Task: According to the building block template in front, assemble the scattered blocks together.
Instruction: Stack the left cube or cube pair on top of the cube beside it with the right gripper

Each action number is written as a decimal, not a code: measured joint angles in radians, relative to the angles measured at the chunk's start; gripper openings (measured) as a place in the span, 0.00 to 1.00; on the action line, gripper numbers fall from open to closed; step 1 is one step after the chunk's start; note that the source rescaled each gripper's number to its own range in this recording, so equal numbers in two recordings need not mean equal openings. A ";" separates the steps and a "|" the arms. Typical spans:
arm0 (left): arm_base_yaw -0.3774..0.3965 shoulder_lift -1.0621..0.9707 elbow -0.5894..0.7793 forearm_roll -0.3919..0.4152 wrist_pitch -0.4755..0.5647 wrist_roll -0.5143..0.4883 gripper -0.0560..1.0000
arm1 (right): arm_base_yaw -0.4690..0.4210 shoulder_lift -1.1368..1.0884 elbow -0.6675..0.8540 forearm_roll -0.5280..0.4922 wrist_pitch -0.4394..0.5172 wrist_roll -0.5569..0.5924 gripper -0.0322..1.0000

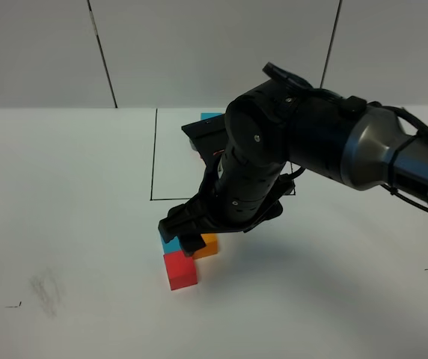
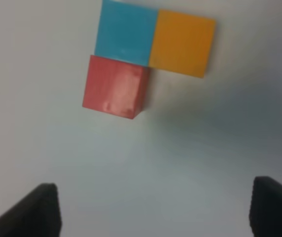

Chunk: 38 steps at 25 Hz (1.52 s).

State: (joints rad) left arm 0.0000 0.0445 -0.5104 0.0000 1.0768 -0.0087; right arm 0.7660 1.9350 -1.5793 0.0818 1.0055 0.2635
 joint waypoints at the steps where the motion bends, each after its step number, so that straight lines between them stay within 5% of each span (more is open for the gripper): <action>1: 0.000 0.000 0.000 0.000 0.000 0.000 0.60 | 0.005 0.012 0.000 0.003 -0.008 0.000 0.62; 11: 0.000 0.000 0.000 0.000 0.000 0.000 0.60 | 0.005 0.060 0.000 0.071 -0.100 0.000 0.62; 30: 0.000 0.000 0.000 0.000 0.000 0.000 0.60 | 0.058 0.147 -0.001 0.059 -0.092 0.021 0.58; 38: 0.000 0.000 0.000 0.000 0.000 0.000 0.60 | 0.056 0.148 -0.001 0.043 -0.188 0.021 0.58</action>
State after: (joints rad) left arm 0.0000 0.0445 -0.5104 0.0000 1.0768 -0.0087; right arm 0.8224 2.0827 -1.5802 0.1244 0.8174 0.2842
